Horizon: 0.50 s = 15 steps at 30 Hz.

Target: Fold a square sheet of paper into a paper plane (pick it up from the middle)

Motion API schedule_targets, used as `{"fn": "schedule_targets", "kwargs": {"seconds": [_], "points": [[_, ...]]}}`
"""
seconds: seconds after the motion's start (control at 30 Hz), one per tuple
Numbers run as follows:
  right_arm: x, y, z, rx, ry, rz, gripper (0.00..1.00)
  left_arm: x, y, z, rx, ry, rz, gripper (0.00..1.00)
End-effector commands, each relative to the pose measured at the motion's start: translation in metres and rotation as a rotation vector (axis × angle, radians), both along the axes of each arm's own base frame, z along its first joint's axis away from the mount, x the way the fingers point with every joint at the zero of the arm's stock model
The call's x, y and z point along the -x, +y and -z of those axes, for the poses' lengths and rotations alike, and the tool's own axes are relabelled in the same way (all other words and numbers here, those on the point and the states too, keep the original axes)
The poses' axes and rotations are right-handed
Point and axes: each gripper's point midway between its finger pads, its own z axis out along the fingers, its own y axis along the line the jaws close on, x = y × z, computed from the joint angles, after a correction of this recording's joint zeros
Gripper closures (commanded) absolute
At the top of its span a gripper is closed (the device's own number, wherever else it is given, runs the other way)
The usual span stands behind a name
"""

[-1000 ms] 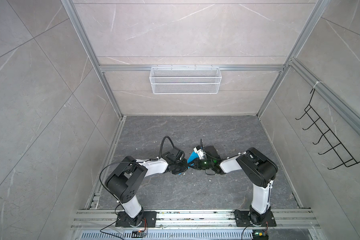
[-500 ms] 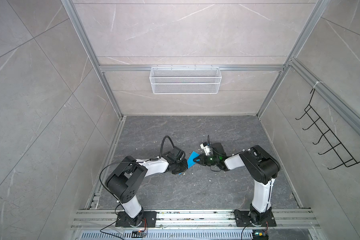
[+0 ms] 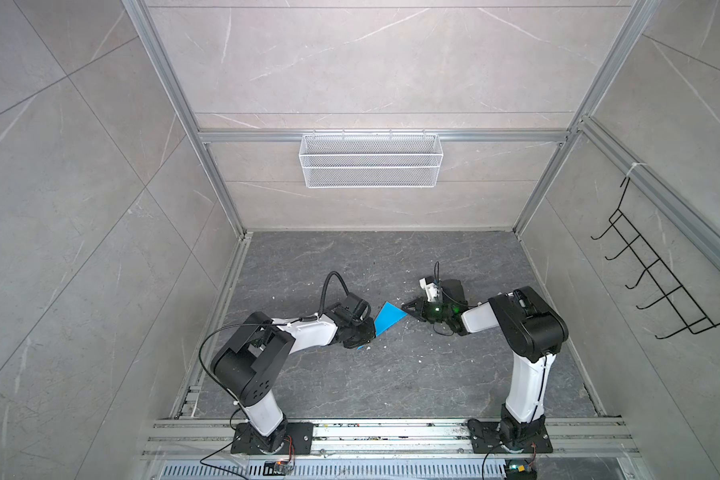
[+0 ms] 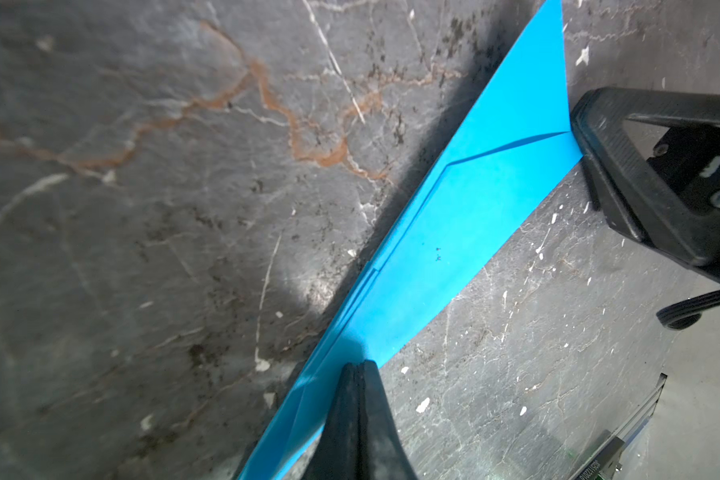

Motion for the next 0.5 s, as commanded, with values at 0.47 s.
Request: {"fn": "schedule_targets", "kwargs": {"seconds": [0.47], "points": [[0.054, 0.033, -0.05, 0.149, -0.163, -0.059, 0.86, 0.013, 0.018, 0.017, -0.094, 0.074, -0.011, 1.0]]}}
